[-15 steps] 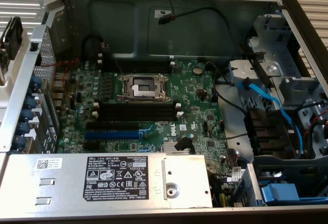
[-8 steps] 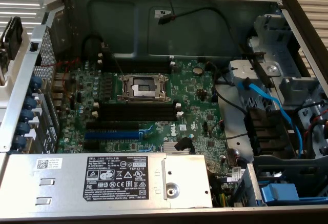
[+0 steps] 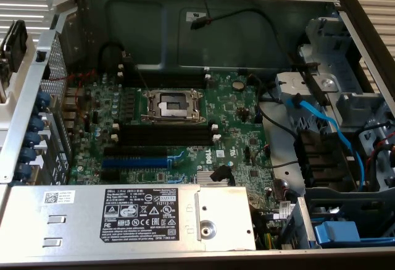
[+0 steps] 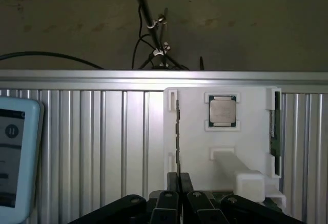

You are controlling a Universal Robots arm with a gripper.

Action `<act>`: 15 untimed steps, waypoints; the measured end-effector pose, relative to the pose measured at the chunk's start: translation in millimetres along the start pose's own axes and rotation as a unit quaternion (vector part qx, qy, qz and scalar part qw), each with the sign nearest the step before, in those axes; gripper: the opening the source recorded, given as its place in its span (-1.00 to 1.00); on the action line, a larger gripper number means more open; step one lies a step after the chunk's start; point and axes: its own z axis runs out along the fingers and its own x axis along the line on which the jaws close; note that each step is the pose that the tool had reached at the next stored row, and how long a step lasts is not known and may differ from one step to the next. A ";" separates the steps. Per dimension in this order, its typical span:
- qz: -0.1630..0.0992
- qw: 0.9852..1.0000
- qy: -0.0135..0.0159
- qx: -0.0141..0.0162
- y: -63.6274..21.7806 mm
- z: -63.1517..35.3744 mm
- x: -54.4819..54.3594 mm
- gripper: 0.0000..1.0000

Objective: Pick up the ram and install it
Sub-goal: 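Pick up the ram and move it above insertion slot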

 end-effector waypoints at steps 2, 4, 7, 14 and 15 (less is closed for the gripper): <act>0.000 1.000 0.000 0.000 0.0 0.0 0.0 -0.75; 0.000 1.000 0.001 0.000 -0.2 -0.2 0.1 -0.75; 0.000 1.000 0.001 0.000 -6.4 -4.2 0.3 -0.75; 0.000 1.000 0.001 0.000 -26.8 -13.5 1.1 -0.75; 0.000 1.000 0.001 0.000 -29.8 -14.6 1.2 -0.75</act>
